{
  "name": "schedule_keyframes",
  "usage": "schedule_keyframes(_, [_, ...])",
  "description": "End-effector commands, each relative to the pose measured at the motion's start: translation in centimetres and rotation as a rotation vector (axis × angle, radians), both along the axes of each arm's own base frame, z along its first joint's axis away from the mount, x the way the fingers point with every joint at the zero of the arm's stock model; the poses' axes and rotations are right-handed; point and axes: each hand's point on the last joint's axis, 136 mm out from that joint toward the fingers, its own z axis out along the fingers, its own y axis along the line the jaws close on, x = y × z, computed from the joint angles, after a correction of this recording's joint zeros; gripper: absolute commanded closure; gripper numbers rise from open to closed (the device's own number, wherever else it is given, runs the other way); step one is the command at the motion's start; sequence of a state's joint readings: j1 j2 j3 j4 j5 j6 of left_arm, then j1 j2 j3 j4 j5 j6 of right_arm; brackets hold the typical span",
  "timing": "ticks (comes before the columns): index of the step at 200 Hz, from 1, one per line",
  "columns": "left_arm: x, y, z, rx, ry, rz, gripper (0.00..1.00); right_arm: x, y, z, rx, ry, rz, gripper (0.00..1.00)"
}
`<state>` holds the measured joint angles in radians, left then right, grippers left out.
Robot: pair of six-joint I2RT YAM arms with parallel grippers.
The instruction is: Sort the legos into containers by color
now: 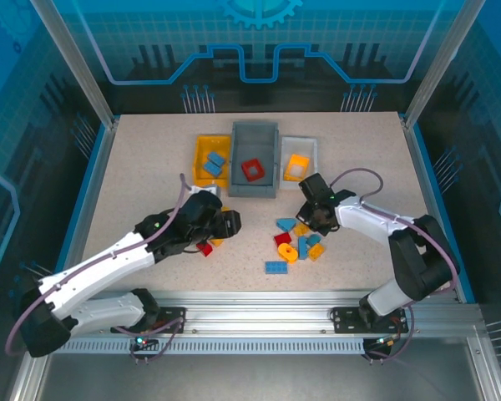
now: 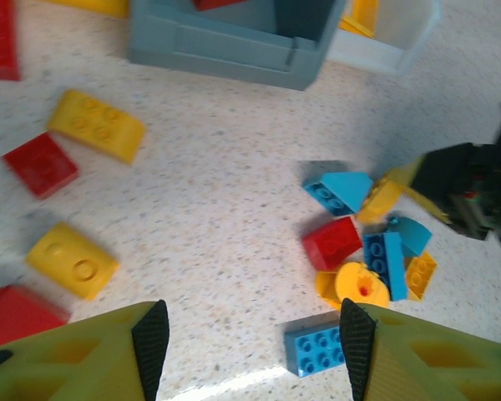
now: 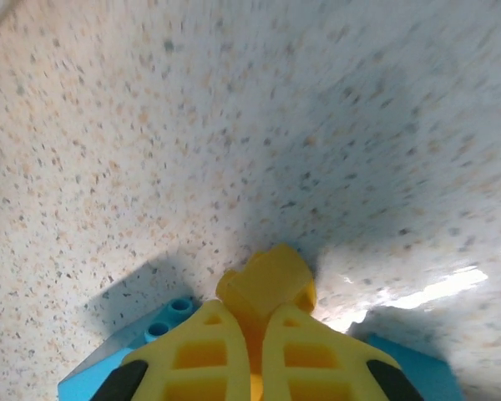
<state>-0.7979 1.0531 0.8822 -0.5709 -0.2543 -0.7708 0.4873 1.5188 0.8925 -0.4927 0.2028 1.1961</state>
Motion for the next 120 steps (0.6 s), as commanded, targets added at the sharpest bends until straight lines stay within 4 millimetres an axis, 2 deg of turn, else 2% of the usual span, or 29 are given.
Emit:
schedule_keyframes(1, [-1.7,3.7,-1.9,0.06,0.06,0.138,0.39,1.8,-1.3,5.2,-0.145,-0.148,0.049,1.0])
schedule_keyframes(23, [-2.7,5.2,-2.6,0.052,0.068,0.178,0.39,4.4,-0.9,8.5,-0.219,-0.23,0.131,1.0])
schedule_keyframes(40, [-3.0,5.7,-3.1,0.026,0.076,0.199,0.39,7.1,0.2,9.6,-0.243,-0.24,0.196,1.0])
schedule_keyframes(56, [-2.7,4.6,-2.5,-0.042,0.052,0.168,0.38,9.8,1.1,9.7,-0.272,-0.244,0.237,1.0])
schedule_keyframes(79, [-1.8,1.3,-0.1,-0.17,-0.003,0.064,0.37,12.9,1.9,9.3,-0.295,-0.224,0.27,1.0])
schedule_keyframes(91, [-1.4,-0.4,1.0,-0.215,-0.009,0.011,0.37,13.1,1.4,9.2,-0.33,-0.189,0.259,1.0])
schedule_keyframes(105, [-1.1,-2.7,1.7,-0.258,0.0,-0.052,0.37,12.1,0.5,9.5,-0.359,-0.193,0.232,1.0])
schedule_keyframes(120, [-1.0,-5.3,1.9,-0.293,0.003,-0.119,0.37,10.1,-1.0,9.1,-0.35,-0.212,0.217,0.86])
